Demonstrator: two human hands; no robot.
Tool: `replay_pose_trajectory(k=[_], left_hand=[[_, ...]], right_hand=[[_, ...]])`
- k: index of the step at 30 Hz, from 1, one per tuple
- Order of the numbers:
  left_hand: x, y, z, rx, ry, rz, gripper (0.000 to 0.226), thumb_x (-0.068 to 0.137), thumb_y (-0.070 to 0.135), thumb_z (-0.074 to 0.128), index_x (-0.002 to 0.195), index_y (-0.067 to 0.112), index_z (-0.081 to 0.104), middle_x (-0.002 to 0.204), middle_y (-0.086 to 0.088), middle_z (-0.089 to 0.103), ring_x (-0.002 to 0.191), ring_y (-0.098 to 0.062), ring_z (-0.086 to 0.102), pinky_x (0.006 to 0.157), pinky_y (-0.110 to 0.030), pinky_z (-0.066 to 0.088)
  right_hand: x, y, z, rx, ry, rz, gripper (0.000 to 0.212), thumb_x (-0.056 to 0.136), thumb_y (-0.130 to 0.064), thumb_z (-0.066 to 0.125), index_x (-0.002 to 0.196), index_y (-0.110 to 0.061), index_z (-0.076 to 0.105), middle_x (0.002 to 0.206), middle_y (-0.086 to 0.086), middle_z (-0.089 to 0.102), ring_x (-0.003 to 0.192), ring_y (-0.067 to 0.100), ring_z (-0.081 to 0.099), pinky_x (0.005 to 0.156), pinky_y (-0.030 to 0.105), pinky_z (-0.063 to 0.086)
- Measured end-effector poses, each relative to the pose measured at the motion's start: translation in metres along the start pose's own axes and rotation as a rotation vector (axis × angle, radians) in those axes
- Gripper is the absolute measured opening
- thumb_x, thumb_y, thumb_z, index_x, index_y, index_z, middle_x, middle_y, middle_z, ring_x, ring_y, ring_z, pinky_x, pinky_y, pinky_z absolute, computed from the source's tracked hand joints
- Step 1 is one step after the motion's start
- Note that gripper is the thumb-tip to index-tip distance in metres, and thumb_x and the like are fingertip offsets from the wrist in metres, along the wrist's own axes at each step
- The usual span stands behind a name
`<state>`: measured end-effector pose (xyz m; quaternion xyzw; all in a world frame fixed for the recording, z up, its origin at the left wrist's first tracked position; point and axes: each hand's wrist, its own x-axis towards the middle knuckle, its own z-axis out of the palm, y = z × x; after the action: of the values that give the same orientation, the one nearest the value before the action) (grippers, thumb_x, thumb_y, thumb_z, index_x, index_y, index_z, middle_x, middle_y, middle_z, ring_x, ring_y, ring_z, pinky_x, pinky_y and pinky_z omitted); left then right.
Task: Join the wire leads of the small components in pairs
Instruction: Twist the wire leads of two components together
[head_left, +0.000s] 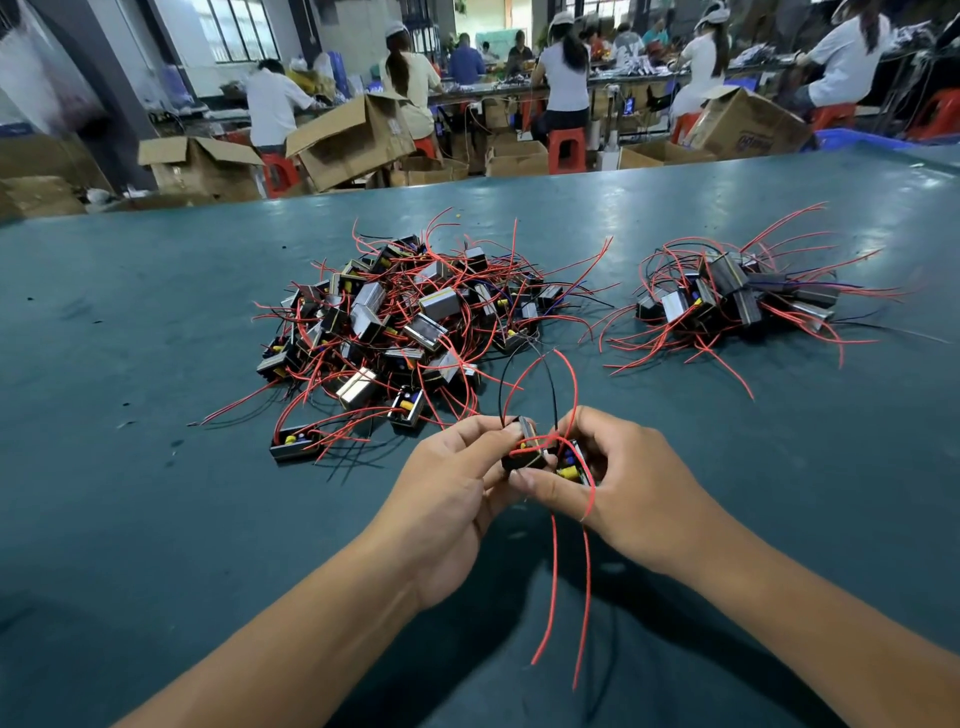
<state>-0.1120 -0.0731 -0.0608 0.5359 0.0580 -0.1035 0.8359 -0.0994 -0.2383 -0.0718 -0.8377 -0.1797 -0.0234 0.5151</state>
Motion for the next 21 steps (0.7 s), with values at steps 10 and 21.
replay_pose_trajectory(k=[10, 21], left_hand=[[0.0021, -0.0003, -0.0030, -0.010, -0.029, 0.003, 0.010, 0.097, 0.008, 0.058, 0.091, 0.006, 0.067, 0.076, -0.011, 0.071, 0.068, -0.016, 0.070, 0.063, -0.021, 0.059], [0.0057, 0.0038, -0.0089, -0.028, -0.045, -0.019, 0.009, 0.096, 0.008, 0.060, 0.098, 0.005, 0.068, 0.084, -0.010, 0.070, 0.067, -0.013, 0.069, 0.060, -0.021, 0.056]], right_hand=[[0.0001, -0.0010, 0.0014, -0.017, 0.017, -0.004, 0.051, 0.063, -0.071, 0.073, 0.081, -0.025, 0.060, 0.070, -0.010, 0.068, 0.055, 0.003, 0.055, 0.053, 0.011, 0.042], [0.0009, -0.0042, -0.0041, -0.040, -0.064, 0.043, 0.047, 0.075, -0.069, 0.063, 0.085, -0.024, 0.061, 0.068, 0.005, 0.061, 0.059, 0.009, 0.046, 0.057, 0.034, 0.041]])
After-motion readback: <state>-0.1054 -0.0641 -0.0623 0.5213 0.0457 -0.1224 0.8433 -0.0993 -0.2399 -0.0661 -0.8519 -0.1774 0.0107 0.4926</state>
